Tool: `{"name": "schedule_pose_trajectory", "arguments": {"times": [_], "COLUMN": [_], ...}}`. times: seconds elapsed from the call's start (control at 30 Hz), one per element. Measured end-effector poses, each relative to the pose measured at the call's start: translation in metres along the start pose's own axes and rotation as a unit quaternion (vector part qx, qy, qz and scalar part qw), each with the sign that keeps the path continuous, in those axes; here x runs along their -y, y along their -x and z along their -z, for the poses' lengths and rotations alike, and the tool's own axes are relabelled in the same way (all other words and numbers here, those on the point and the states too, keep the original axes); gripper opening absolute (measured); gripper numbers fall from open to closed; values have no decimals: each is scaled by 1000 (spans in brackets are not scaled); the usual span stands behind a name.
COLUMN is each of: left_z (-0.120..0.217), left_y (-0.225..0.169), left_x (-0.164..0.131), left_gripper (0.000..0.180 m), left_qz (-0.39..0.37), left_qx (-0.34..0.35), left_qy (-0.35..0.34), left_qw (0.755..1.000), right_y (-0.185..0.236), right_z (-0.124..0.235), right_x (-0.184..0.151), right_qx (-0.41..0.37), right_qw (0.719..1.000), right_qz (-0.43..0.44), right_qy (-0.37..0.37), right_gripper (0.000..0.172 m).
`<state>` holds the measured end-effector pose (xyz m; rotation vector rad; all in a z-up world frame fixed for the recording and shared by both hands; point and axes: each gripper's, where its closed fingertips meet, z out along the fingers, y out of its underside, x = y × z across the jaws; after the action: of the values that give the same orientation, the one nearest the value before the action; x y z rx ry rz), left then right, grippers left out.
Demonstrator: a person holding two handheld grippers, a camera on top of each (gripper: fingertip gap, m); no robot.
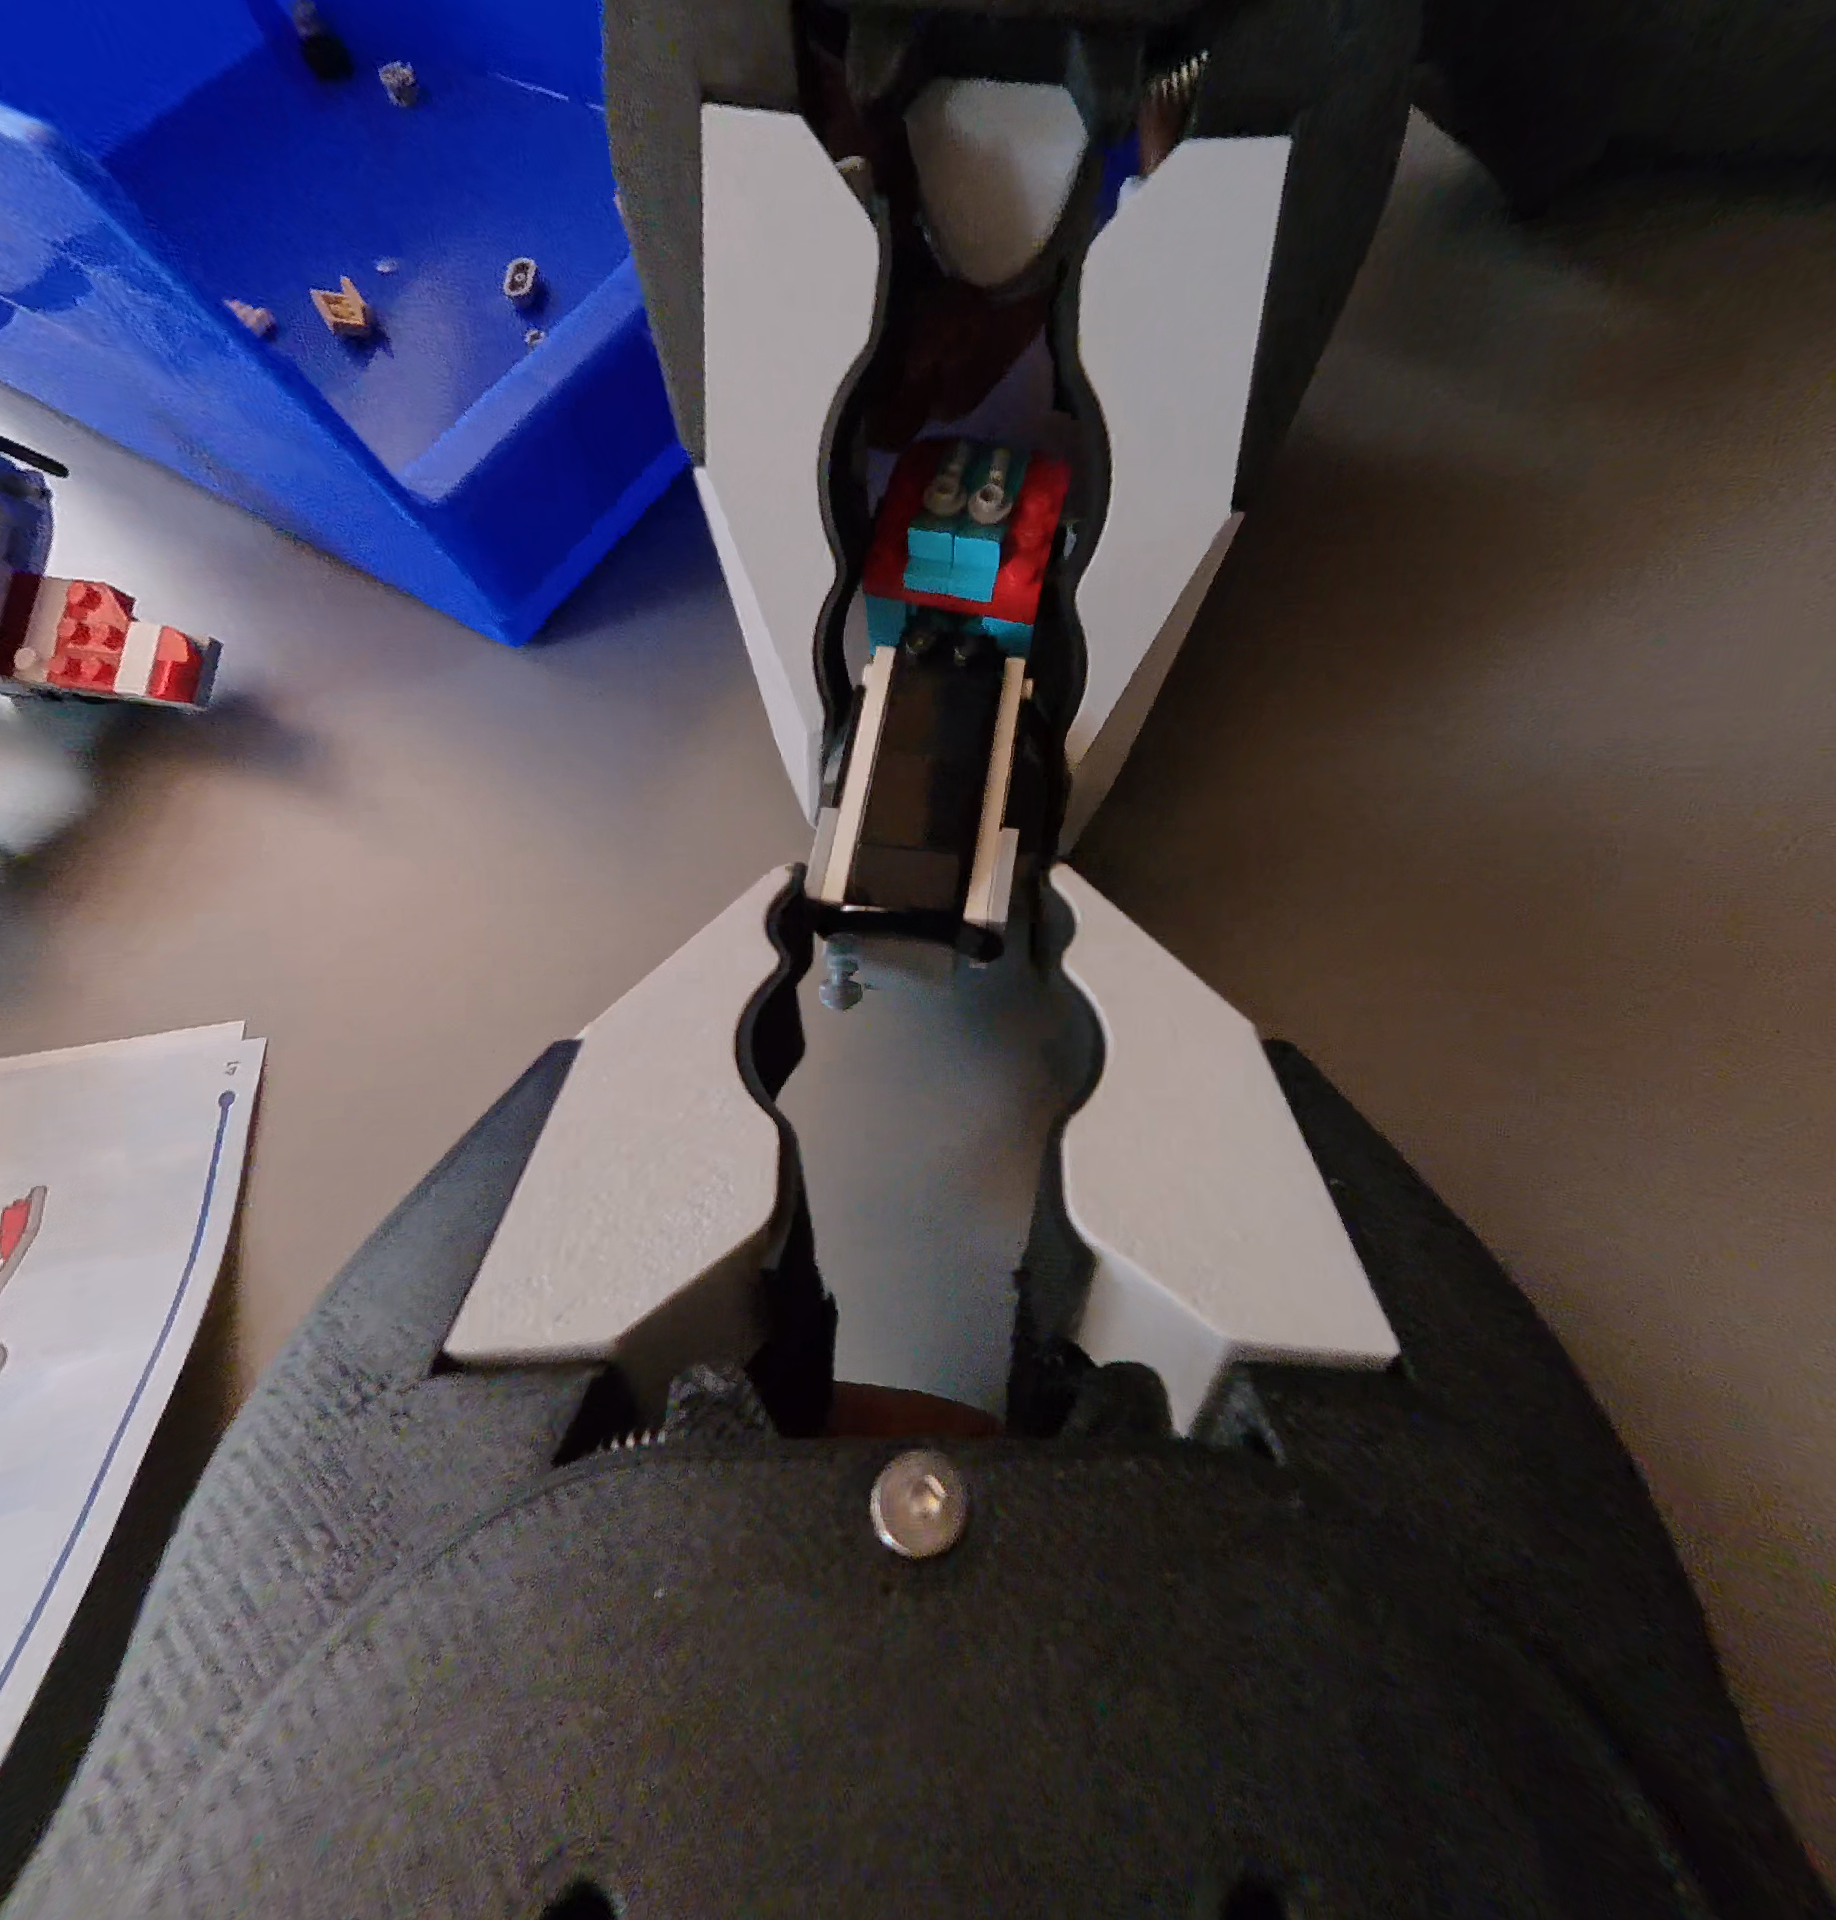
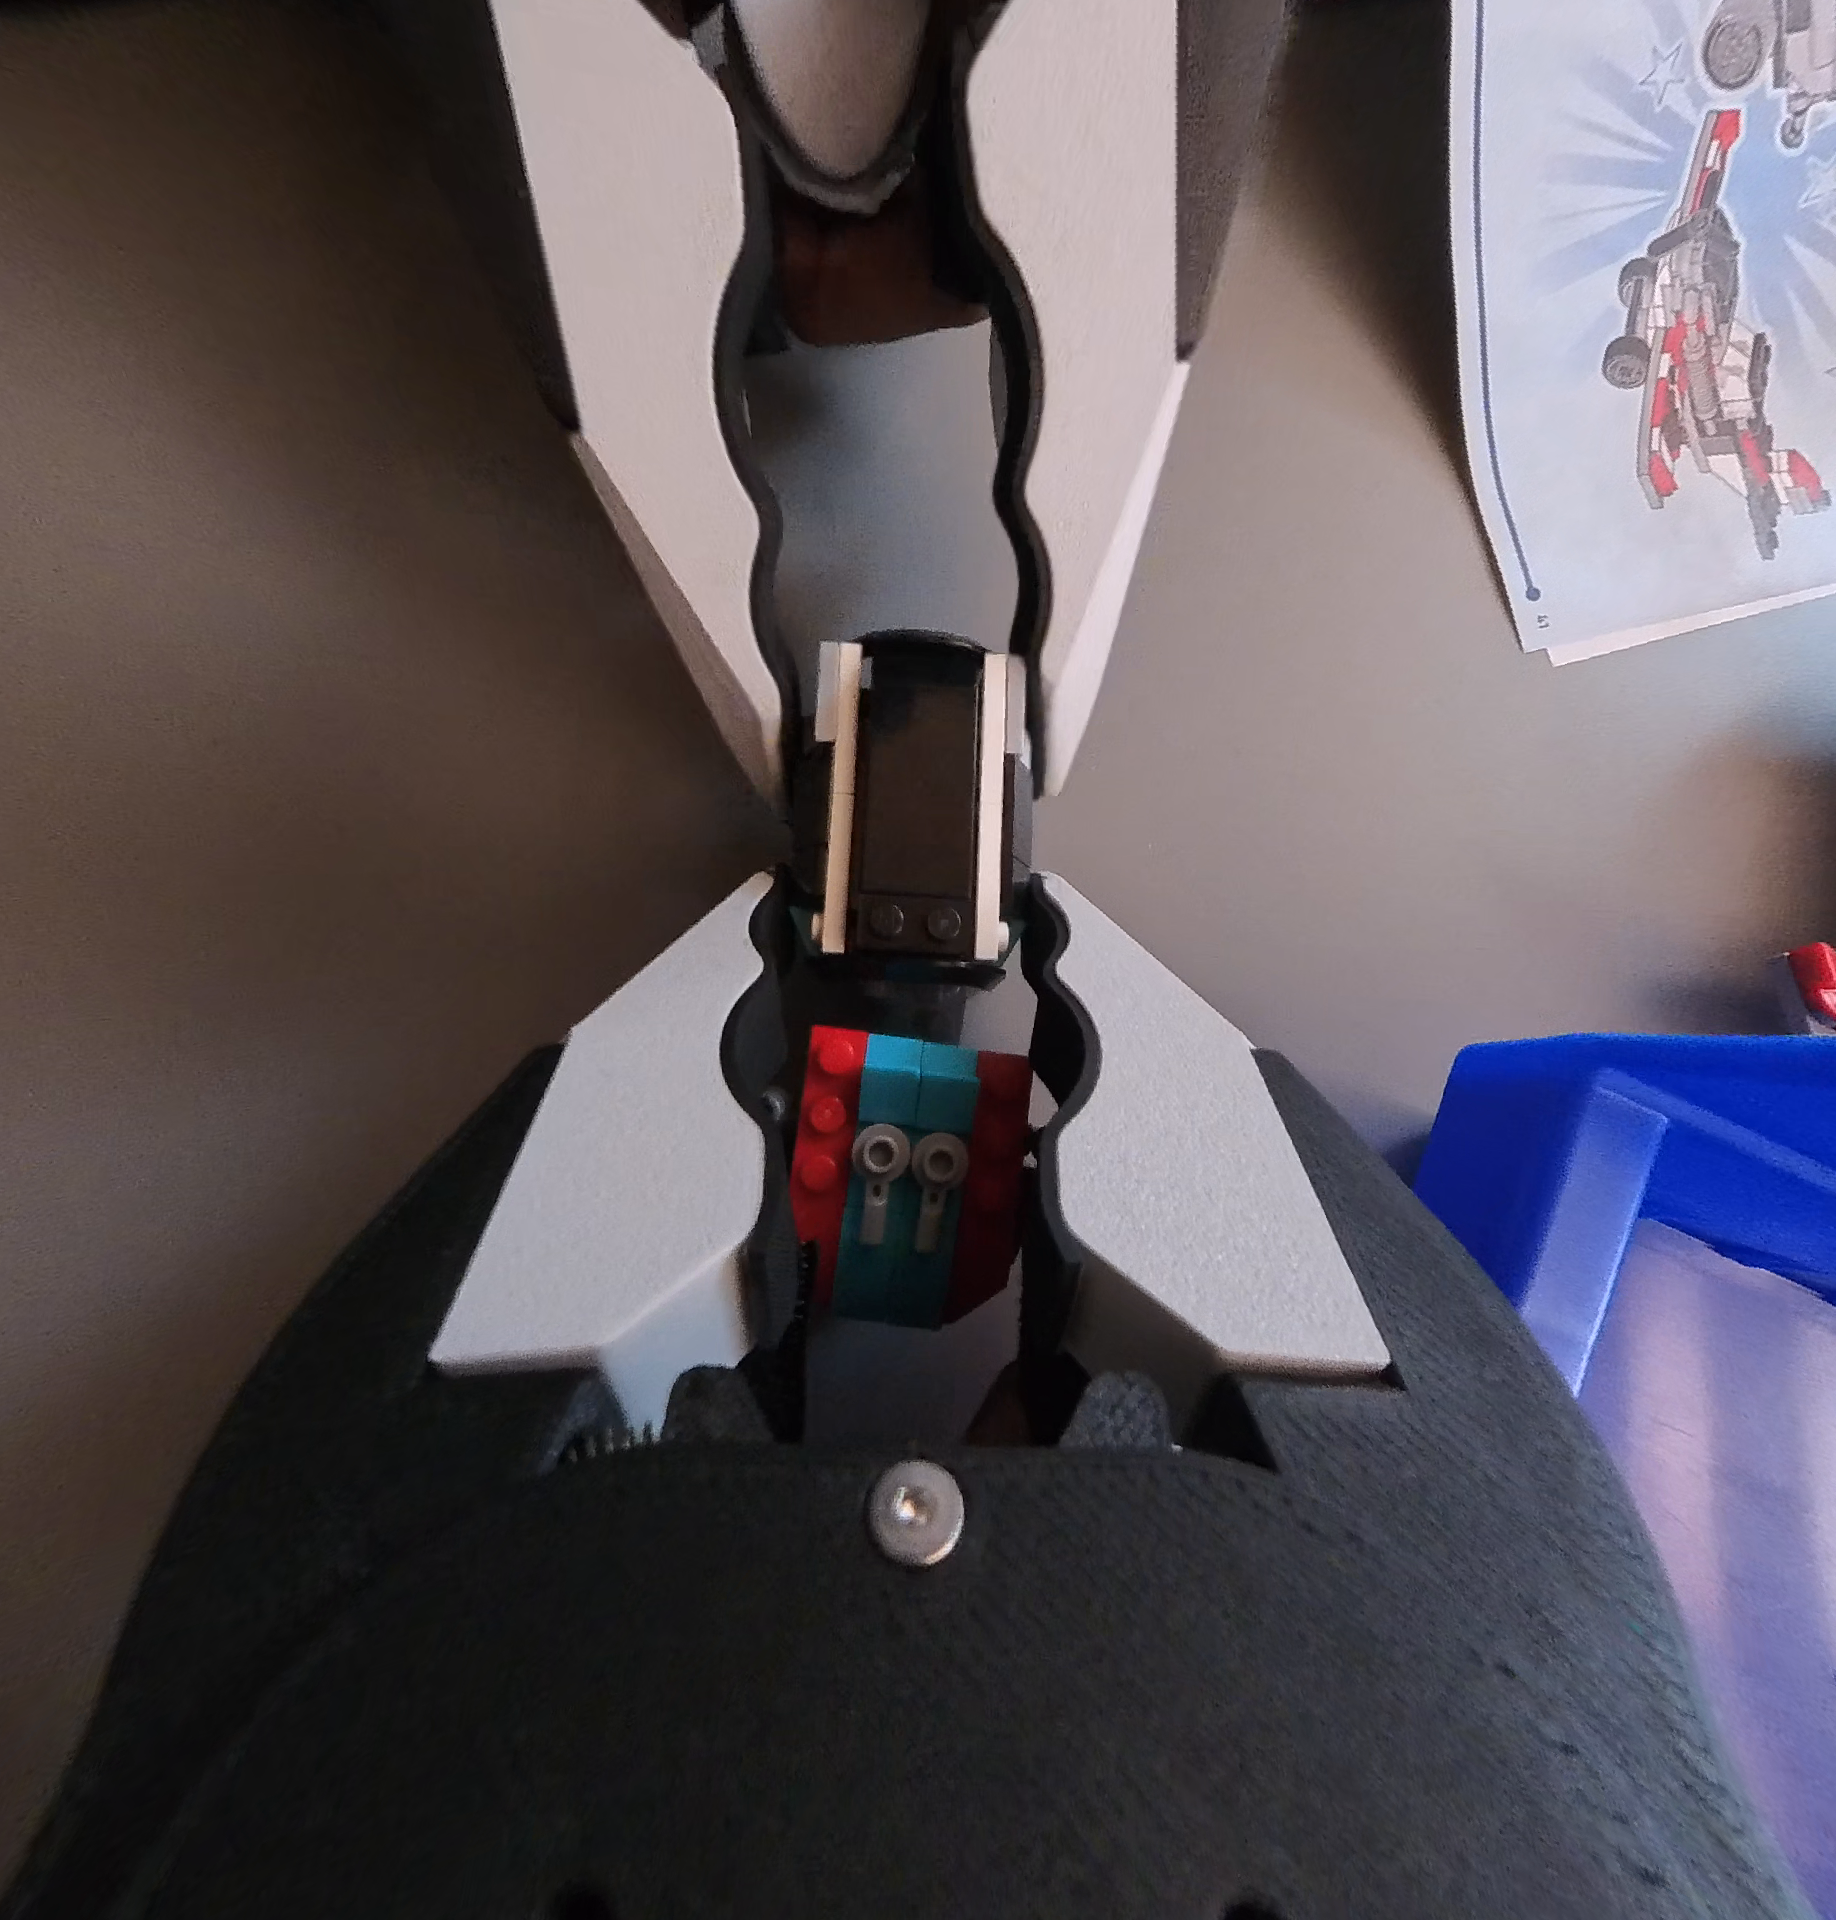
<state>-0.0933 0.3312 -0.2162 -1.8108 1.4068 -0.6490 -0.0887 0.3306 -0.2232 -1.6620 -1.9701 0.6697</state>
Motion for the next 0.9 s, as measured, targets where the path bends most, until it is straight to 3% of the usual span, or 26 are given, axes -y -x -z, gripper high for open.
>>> {"name": "schedule_pose_trajectory", "arguments": {"times": [0.1, 0.27, 0.43, 0.67, 0.73, 0.8, 0.9], "left_z": [1, 2, 3, 2, 1, 0, 0], "left_y": [0, 1, 1, 2, 3, 4, 2], "left_x": [0, 0, 0, 1, 1, 1, 1], "left_gripper": [43, 43, 43, 43, 43, 43, 43], "left_qz": [6, 12, 19, 24, 19, 16, 8], "left_qx": [-3, -2, -5, -13, -9, -6, -10], "left_qy": [-2, -2, -6, -5, -4, -1, 1], "left_qw": [1000, 1000, 1000, 1000, 1000, 1000, 1000], "right_y": [-1, 0, 3, 0, -1, -2, -3], "right_z": [2, 19, 42, 30, 26, 24, 22], "right_x": [0, 0, -17, -42, -41, -39, -37], "right_qx": [-8, -34, -85, -125, -124, -124, -119], "right_qw": [1000, 999, 994, 986, 986, 986, 987], "right_qz": [2, 0, -52, -105, -105, -107, -100], "right_qy": [0, -11, -45, -32, -28, -34, -40], "right_gripper": [45, 69, 80, 79, 69, 48, 47]}}
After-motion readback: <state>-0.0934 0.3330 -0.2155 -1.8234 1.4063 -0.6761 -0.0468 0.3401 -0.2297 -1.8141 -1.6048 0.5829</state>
